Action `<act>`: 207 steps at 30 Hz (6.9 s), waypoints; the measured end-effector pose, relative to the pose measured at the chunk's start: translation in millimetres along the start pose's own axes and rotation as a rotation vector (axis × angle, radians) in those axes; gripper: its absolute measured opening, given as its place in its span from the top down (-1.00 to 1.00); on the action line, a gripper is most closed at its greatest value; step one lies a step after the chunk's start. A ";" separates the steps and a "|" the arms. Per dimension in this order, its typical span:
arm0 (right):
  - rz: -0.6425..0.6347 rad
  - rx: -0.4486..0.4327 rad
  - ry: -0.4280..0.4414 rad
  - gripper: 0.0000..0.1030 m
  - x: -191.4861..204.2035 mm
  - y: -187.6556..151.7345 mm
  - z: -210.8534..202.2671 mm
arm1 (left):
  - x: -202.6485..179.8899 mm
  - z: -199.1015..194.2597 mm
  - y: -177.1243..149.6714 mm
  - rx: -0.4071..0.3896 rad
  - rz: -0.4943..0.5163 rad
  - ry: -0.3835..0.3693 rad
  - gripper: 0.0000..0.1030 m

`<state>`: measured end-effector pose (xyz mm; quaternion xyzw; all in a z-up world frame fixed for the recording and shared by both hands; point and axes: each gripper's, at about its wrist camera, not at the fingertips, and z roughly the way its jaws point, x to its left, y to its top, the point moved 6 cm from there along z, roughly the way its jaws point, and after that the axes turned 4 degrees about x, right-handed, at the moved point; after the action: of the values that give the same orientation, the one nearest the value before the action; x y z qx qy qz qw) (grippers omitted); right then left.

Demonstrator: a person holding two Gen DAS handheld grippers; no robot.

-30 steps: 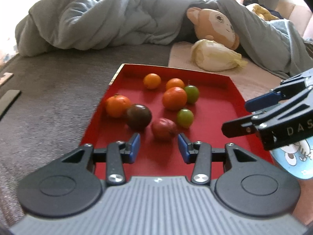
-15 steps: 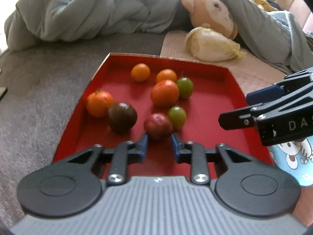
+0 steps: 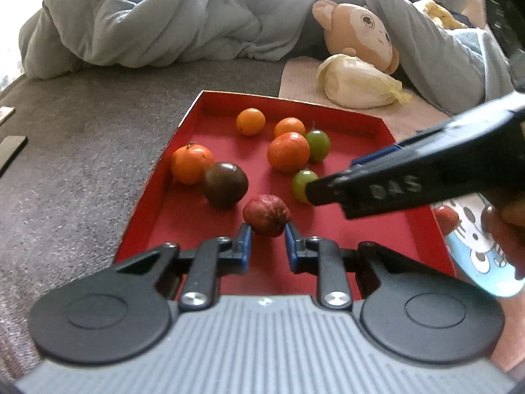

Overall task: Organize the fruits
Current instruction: 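Move both open tools back over the red tray, then grasp a green tomato with the right tool while the left tool grasps the dark red plum, then carry the green tomato and red plum in both tools over the plate, then open both tools to drop the green tomato and red plum onto the plate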

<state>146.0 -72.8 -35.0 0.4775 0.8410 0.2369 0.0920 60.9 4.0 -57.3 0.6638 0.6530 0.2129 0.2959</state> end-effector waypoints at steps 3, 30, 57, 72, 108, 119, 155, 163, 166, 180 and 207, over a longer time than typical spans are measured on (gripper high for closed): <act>0.004 0.011 -0.005 -0.03 3.7 4.0 8.6 | 1.5 0.4 -2.1 0.010 -0.005 0.001 0.52; -0.022 0.072 0.046 0.42 27.2 2.0 23.1 | 4.6 9.4 1.3 0.009 0.029 0.060 -0.02; 0.033 0.003 0.039 0.42 -8.5 -16.4 -34.5 | -7.3 -4.9 -6.2 -0.010 0.061 0.062 0.31; 0.026 -0.021 0.041 0.42 -19.6 -33.1 -64.1 | -27.1 -20.6 -17.6 -0.006 0.081 0.069 0.31; 0.101 -0.077 0.018 0.42 -72.0 -74.4 -120.2 | -93.4 -44.6 -21.2 -0.034 0.166 0.010 0.31; 0.144 -0.088 -0.005 0.42 -95.4 -90.4 -133.9 | -116.5 -49.1 -20.4 -0.043 0.202 -0.014 0.31; 0.206 0.071 -0.057 0.42 -144.8 -159.4 -124.0 | -197.1 -5.0 -34.7 0.032 0.302 -0.091 0.31; 0.199 0.097 -0.062 0.42 -144.1 -160.3 -115.9 | -198.2 -3.3 -34.8 0.032 0.314 -0.082 0.29; 0.201 0.103 -0.065 0.42 -145.1 -161.0 -112.8 | -198.1 -3.8 -34.5 0.034 0.310 -0.092 0.29; 0.247 0.067 -0.069 0.20 -150.7 -151.8 -116.8 | -195.0 -7.9 -33.0 0.027 0.299 -0.106 0.09; 0.247 -0.048 -0.071 0.01 -135.4 -111.0 -118.4 | -175.4 -41.9 -16.2 -0.080 0.261 -0.139 -0.04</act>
<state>87.9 -272.1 4.4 0.5832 0.7662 0.2493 0.1031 10.9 -165.8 -19.2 0.7439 0.5300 0.2292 0.3364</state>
